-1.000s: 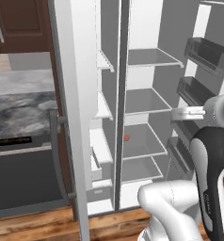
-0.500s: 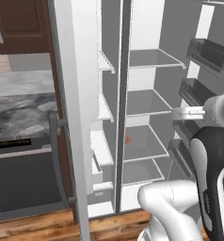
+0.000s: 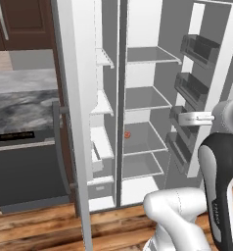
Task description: There's a steak in the fridge that needs to be moved to the freezer for freezing. Pick up the steak from the fridge, place it on any shelf in the freezer, and close the fridge and freezer doors when done.
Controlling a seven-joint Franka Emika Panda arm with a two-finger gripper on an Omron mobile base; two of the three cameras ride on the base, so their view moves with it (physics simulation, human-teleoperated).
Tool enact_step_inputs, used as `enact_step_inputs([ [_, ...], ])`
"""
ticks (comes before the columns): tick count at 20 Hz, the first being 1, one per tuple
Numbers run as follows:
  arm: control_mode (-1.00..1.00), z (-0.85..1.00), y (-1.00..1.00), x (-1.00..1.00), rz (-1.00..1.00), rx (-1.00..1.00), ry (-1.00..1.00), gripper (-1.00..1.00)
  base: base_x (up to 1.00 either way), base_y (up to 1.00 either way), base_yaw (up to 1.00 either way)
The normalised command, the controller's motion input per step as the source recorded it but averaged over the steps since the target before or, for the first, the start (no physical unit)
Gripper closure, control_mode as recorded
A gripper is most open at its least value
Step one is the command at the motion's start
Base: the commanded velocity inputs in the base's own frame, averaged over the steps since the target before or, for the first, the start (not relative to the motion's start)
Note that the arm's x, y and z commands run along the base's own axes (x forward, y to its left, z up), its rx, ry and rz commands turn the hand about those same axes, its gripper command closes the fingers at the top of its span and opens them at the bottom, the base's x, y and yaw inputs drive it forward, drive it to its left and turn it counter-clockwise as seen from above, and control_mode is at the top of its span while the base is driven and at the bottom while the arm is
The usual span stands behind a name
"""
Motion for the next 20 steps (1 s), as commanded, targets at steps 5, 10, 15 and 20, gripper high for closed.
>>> enact_step_inputs([
  [5,-1.0,0.0,-0.36,-0.28,0.0,0.0,-0.01,-1.0,0.0,0.0,0.0],
  [10,-1.0,0.0,-0.71,-0.67,0.0,0.0,-0.03,-1.0,0.0,0.0,0.0],
  [15,-1.0,0.02,-0.92,-0.32,0.0,0.0,-0.01,-1.0,0.0,0.0,0.0],
  [20,-1.0,0.07,-0.81,-0.26,0.02,0.0,-0.09,-1.0,0.0,0.0,0.0],
])
